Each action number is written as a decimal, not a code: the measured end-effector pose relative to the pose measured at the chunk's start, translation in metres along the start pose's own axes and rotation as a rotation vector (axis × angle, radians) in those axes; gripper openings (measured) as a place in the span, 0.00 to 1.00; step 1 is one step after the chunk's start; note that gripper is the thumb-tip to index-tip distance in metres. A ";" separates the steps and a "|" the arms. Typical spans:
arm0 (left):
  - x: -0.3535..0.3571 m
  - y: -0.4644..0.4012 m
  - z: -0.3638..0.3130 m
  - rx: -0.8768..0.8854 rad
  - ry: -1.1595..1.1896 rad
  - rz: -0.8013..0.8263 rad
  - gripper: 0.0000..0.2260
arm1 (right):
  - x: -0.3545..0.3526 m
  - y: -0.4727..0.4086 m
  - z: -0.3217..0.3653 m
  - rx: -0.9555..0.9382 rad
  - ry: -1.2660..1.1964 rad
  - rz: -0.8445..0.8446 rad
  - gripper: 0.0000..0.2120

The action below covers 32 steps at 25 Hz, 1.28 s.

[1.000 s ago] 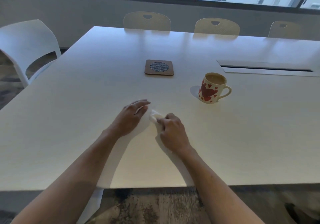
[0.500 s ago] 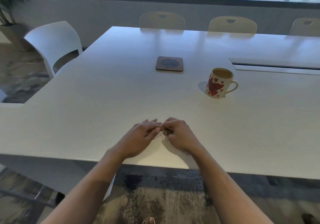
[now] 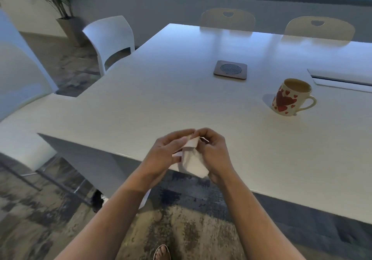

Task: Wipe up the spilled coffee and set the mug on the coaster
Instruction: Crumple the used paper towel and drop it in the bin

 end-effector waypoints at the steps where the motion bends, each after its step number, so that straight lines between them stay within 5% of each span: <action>1: -0.007 0.006 0.001 -0.006 0.007 -0.018 0.14 | 0.008 0.000 -0.001 0.005 -0.022 0.021 0.17; 6: -0.061 0.031 0.005 -0.022 -0.025 -0.134 0.19 | 0.058 -0.004 -0.010 -0.013 -0.006 0.166 0.17; 15: -0.193 0.088 0.027 0.030 0.085 -0.505 0.09 | 0.187 0.003 -0.049 0.112 0.111 0.439 0.07; 22: -0.274 0.135 0.063 0.003 0.140 -0.602 0.05 | 0.272 0.016 -0.081 0.174 0.154 0.615 0.07; 32: -0.352 0.153 0.117 -0.138 0.244 -0.804 0.15 | 0.349 0.030 -0.146 0.464 0.088 0.716 0.07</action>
Point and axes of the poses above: each hand's wrist, its own y-axis away from the middle knuckle, its own x-axis out of the palm, z = x × y, the point moved 1 cm from there along -y, towards the middle knuckle, and after that the axes turned 15 degrees about -x, right-handed, at the moved point
